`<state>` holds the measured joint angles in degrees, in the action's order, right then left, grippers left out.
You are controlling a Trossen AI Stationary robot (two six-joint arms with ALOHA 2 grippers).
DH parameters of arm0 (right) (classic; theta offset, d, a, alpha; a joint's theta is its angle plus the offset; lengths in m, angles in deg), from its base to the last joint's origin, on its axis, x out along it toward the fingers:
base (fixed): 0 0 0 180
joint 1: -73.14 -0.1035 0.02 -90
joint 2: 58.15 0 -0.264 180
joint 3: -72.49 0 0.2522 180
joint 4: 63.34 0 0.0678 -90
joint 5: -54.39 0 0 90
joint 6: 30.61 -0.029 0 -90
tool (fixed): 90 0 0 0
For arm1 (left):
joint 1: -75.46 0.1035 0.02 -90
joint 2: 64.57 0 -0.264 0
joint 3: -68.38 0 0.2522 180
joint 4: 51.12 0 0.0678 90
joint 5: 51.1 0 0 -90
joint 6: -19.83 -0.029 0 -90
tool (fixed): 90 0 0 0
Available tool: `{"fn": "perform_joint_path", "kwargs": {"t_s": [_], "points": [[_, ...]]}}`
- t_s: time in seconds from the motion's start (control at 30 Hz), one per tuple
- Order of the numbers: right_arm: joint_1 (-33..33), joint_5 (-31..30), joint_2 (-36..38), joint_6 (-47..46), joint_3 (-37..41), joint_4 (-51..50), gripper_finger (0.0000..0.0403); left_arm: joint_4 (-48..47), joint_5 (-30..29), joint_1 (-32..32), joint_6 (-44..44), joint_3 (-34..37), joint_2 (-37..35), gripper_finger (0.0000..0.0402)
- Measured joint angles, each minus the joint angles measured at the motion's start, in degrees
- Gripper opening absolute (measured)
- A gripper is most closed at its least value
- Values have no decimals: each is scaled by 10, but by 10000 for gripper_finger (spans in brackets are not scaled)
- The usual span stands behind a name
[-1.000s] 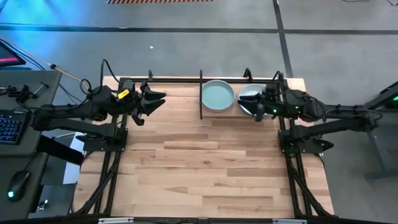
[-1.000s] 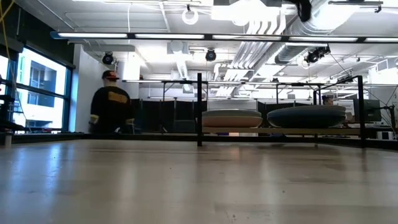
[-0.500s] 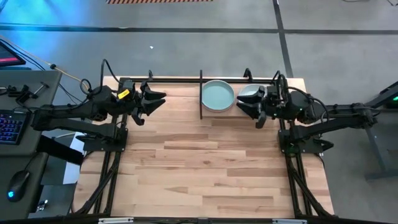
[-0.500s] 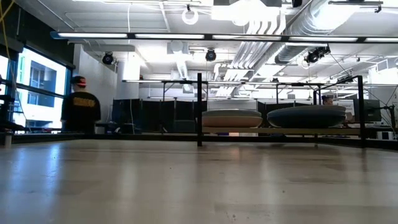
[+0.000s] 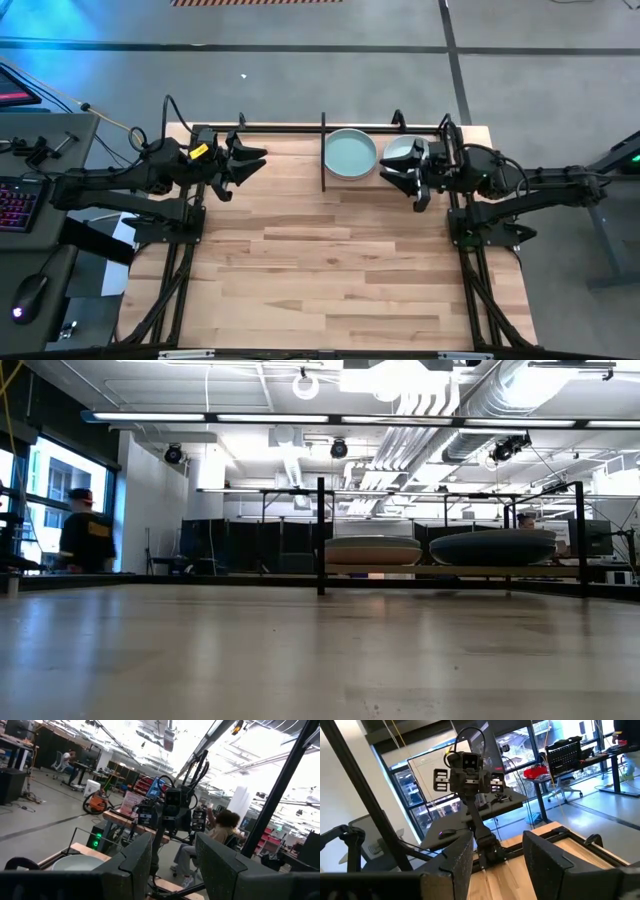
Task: Place and stack plates onto a shelf
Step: Return to Home Position
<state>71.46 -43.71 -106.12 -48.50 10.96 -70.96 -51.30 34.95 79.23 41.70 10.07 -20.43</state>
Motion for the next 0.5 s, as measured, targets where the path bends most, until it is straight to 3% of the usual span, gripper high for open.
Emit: {"fn": "perform_joint_path", "kwargs": {"t_s": [0.3,0.4,0.5], "points": [[0,0,0,0,0,-4,145,-2,4,-1,-44,0,0,140],[0,0,0,0,0,-17,115,-3,11,-2,-71,0,0,116],[0,7,0,0,0,-30,66,-7,28,-2,-85,0,0,64]]}}
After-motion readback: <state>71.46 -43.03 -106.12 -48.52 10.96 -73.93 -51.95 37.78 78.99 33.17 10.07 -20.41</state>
